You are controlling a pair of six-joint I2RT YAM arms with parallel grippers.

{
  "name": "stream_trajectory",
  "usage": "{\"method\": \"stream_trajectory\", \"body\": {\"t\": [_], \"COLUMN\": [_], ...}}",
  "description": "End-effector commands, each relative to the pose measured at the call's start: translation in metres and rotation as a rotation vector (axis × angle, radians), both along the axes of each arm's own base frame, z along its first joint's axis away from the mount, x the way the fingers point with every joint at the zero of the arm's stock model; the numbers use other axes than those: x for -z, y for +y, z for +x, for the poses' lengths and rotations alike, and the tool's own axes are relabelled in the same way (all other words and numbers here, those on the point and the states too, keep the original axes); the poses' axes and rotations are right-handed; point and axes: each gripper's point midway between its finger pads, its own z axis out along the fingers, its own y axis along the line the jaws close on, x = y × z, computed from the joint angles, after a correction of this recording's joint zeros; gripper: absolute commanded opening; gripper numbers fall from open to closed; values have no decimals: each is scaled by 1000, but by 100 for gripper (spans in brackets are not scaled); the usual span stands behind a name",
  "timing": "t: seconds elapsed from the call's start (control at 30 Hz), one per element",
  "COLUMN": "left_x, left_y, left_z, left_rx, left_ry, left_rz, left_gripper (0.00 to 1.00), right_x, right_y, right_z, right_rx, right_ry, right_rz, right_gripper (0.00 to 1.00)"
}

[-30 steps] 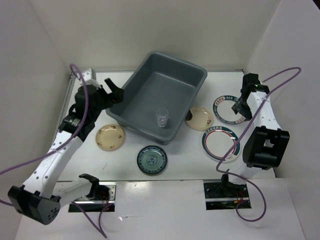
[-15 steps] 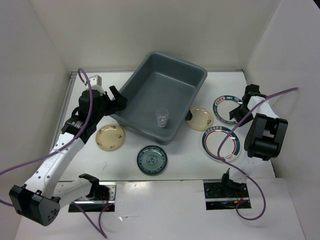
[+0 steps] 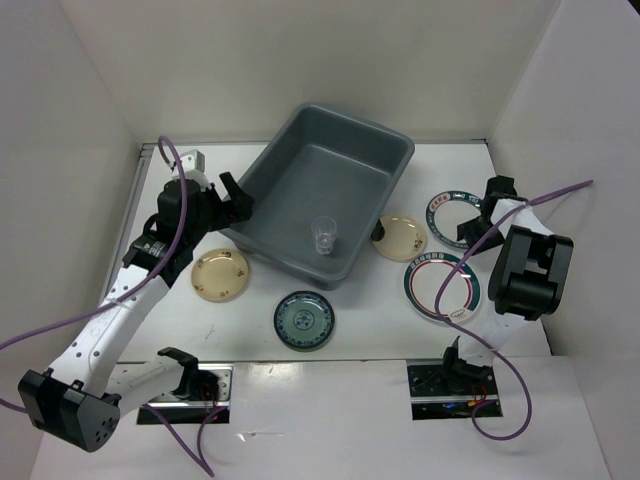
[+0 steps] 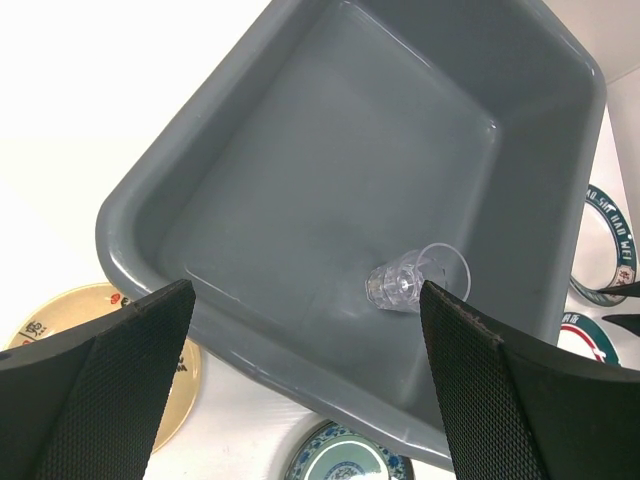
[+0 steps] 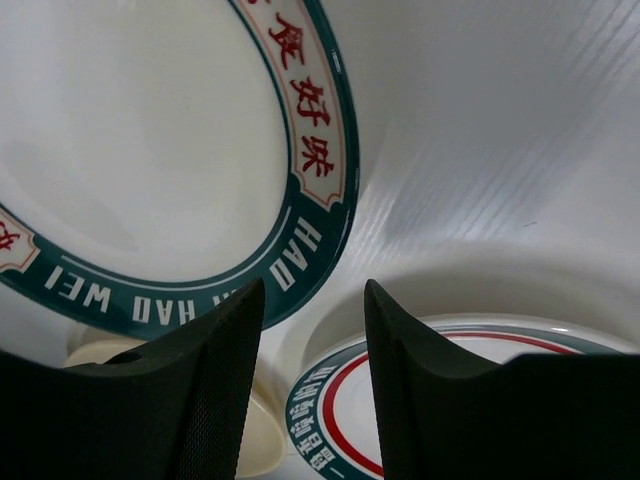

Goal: Place the mixed dishes into the plastic bin

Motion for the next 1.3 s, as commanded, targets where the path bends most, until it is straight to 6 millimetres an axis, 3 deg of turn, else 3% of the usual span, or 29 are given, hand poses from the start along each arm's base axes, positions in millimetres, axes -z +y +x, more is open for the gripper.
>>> {"method": "stream_trajectory", "body": {"t": [0.0,0.13,0.43,0.6,0.93,1.27], "left_x": [-16,-13,-23,-22,-24,-28], "left_y": [1,-1,-3,-2,-2,-4], "left_z": [7,8,9,7,6,1], "left_rx": [5,14,26,32,47,67], "left_ry": [-62,-53,-72,-67,-69,-76], "left_rz": [11,10,10,30,44,34], "left_gripper": [100,100,100,100,100,100], "right_x": [-6,-5,-7,-13,-13,0], "right_y": [-11,-9,15,15,12,16], "right_z": [5,8,20,24,1,-2], "right_rx": [85,121,189,252,375,415], "right_ry": [-55,-81,-155,-190,-201,-173], "right_rz": [-55,-60,-72,-122,-168,-137], "right_gripper": [50,50,49,46,43,43]}}
